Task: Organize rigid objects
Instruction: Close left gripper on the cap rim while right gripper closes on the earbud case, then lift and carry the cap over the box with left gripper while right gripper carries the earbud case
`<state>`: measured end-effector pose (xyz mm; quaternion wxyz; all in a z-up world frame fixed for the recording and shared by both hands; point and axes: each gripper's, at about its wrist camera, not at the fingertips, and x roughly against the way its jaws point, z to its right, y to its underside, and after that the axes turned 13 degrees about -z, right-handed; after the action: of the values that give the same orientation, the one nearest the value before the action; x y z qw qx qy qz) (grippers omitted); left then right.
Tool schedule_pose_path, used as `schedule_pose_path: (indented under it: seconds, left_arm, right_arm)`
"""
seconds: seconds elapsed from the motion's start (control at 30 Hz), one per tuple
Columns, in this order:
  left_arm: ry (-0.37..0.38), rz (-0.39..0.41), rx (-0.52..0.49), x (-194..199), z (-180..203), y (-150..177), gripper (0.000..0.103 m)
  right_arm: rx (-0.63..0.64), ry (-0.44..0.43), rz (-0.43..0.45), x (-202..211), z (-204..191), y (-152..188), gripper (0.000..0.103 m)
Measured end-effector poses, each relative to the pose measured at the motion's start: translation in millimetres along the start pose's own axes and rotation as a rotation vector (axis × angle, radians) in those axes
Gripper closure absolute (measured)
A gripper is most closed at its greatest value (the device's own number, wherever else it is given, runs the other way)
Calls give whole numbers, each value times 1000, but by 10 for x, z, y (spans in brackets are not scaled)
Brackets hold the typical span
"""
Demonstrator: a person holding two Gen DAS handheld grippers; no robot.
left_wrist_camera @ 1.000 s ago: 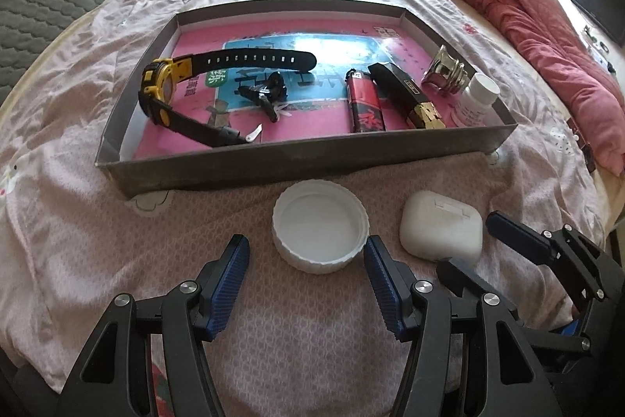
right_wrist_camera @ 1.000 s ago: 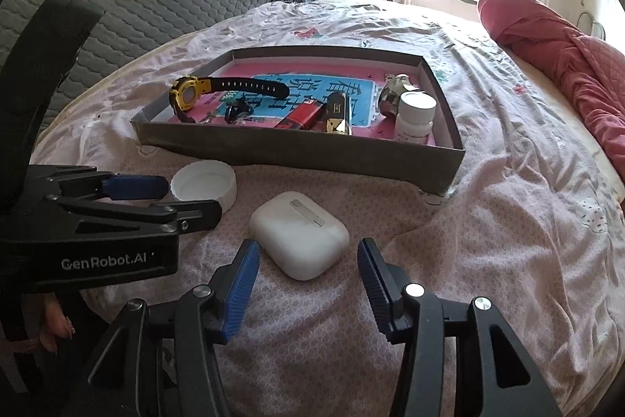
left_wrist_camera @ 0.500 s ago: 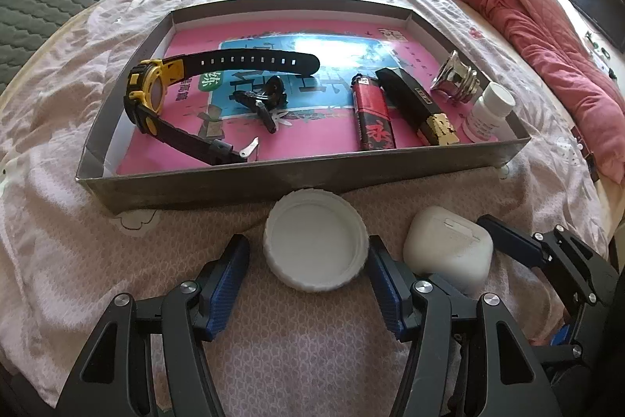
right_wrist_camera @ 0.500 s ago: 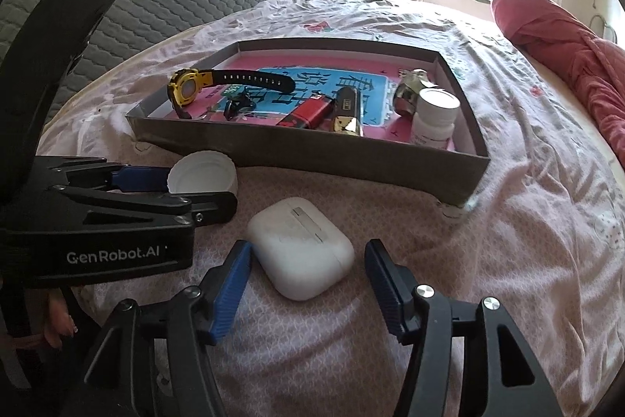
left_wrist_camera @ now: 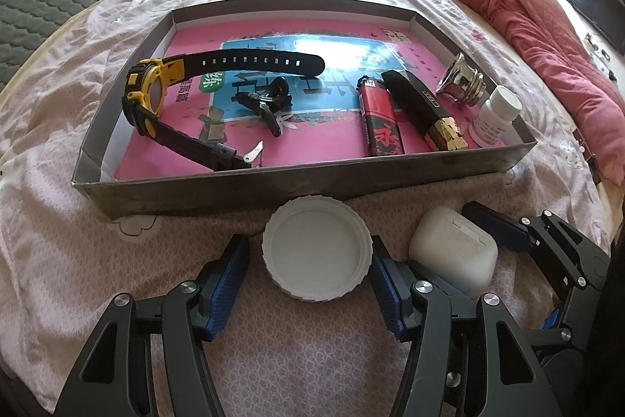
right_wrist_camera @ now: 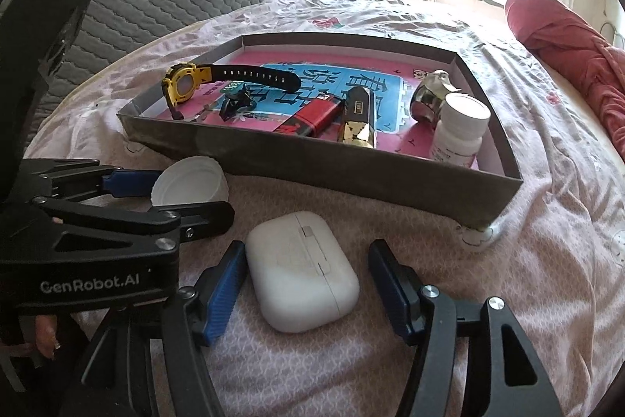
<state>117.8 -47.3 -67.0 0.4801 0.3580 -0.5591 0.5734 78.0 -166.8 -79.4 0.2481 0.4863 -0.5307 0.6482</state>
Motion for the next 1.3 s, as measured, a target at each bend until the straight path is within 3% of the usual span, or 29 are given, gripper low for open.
schedule_pose_path:
  seconds: [0.17,0.3,0.47,0.6,0.8,1.03,1.3]
  left_arm:
    - [-20,6,-3,-27,17,-19,40]
    - [-36,15,-5,-44,45,-21,40]
    - [-75,20,-28,-37,120,-1,41]
    - [-73,26,-38,5,143,26,52]
    - [-48,39,-37,96,121,73,52]
    - [-30,95,-29,351,60,103,52]
    - [-38,146,-23,606,21,113,52]
  right_arm:
    - [-6,8,5,-12,-7,19,39]
    - [-4,-9,6,-1,-9,41,48]
    - [-8,-14,8,59,3,78,49]
    - [-26,-39,12,110,46,106,49]
    - [-77,-84,29,201,162,154,49]
    - [-100,-97,71,317,219,168,49]
    - [-97,-91,185,582,165,152,49]
